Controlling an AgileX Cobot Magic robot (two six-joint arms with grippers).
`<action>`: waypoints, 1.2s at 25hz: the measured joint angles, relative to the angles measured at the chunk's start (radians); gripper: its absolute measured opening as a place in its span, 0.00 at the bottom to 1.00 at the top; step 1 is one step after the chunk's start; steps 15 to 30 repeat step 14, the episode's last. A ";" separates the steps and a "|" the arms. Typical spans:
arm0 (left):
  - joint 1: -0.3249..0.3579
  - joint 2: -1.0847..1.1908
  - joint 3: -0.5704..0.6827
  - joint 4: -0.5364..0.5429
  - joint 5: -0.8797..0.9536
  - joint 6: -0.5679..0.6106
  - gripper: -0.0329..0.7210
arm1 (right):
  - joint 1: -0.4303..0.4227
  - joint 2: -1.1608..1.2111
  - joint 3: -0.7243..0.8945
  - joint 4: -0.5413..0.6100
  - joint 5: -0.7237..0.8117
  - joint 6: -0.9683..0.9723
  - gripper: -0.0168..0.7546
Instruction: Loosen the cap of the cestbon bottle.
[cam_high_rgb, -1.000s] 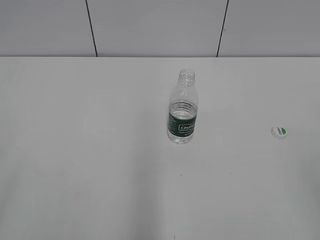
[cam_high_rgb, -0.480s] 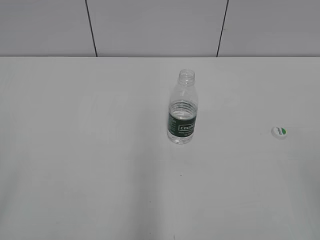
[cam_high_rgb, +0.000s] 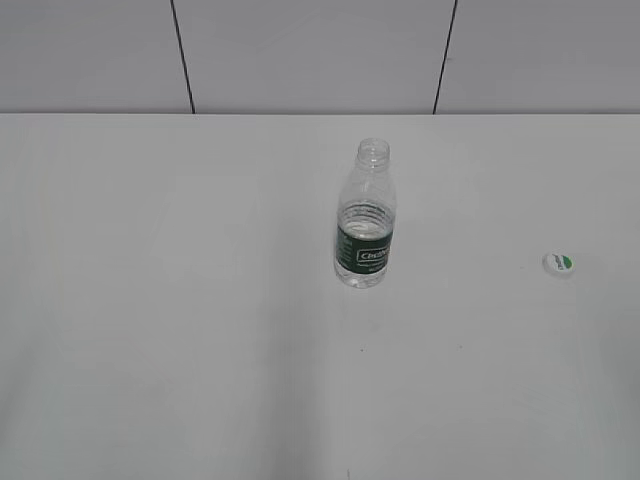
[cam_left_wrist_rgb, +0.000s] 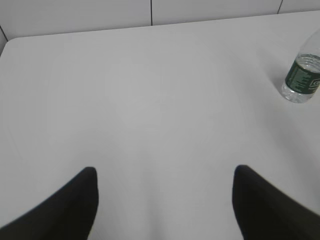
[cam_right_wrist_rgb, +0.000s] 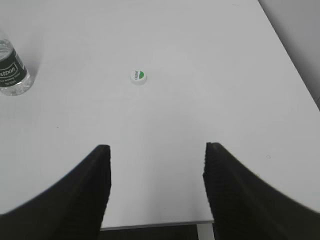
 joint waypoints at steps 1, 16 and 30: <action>0.000 0.000 0.000 0.000 0.000 0.000 0.70 | 0.000 0.000 0.000 0.000 0.000 0.000 0.62; 0.000 0.000 0.001 0.000 0.000 0.000 0.70 | 0.000 0.000 0.000 0.005 0.000 0.000 0.62; 0.000 0.000 0.001 0.000 0.000 0.000 0.70 | 0.000 0.000 0.000 0.005 0.000 0.000 0.62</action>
